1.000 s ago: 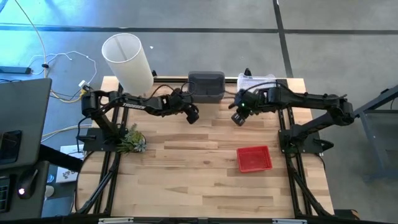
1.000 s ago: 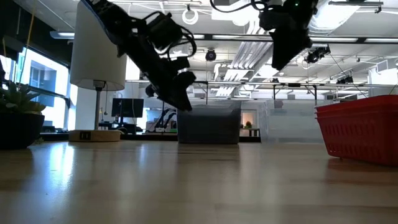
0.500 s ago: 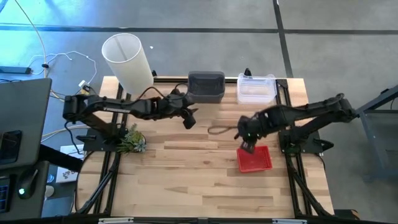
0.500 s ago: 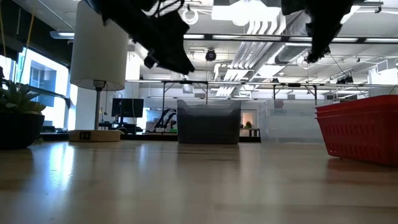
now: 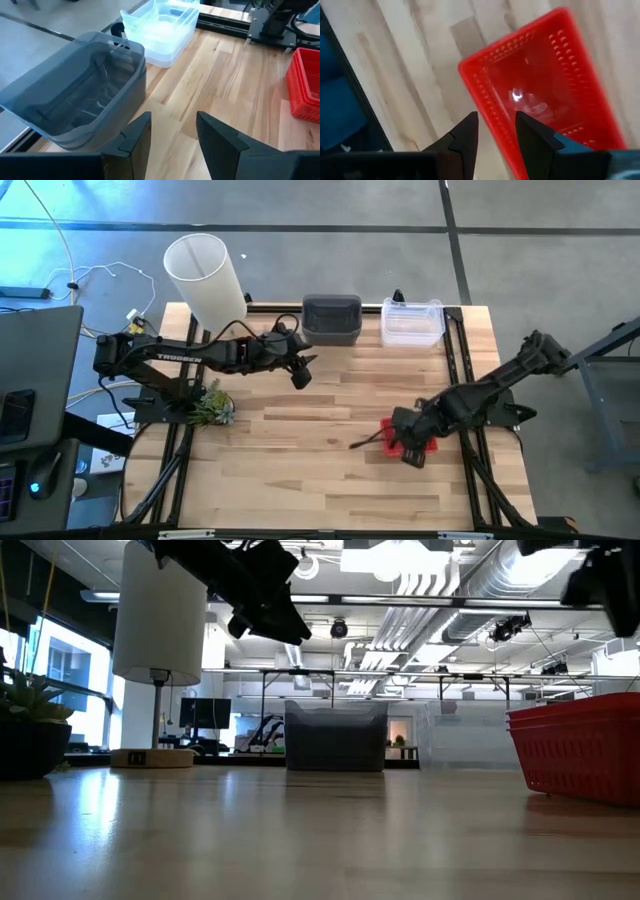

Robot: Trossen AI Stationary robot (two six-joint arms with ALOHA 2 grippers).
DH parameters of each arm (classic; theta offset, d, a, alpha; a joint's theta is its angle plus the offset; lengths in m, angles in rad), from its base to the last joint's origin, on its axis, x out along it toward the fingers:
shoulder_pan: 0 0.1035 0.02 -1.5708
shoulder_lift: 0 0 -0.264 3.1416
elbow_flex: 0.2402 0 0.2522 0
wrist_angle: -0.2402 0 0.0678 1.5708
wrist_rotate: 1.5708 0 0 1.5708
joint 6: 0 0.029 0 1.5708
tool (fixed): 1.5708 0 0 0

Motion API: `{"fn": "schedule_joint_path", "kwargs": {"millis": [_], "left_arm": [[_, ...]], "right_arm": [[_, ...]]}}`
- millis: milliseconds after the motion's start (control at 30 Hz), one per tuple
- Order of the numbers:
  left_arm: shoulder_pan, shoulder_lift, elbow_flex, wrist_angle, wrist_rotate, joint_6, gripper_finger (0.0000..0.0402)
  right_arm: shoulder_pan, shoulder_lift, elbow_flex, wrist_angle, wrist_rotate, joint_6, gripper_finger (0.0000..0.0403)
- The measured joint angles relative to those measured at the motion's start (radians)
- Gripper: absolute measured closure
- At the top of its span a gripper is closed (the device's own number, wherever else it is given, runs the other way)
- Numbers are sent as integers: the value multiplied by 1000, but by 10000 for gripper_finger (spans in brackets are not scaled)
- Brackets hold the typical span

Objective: Stack baskets by color
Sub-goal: Adjust the stacked bins

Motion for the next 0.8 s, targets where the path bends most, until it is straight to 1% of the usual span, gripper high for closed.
{"fn": "schedule_joint_path", "kwargs": {"millis": [367, 600, 800], "left_arm": [[0, 0, 0, 0, 0, -1, 257], [1, 0, 0, 0, 0, -15, 257], [1, 0, 0, 1, 0, -15, 257]], "right_arm": [[151, 0, -156, 236, -47, 211, 284], [214, 0, -195, 332, -8, 326, 284], [239, 0, -227, 352, 18, 396, 284]]}}
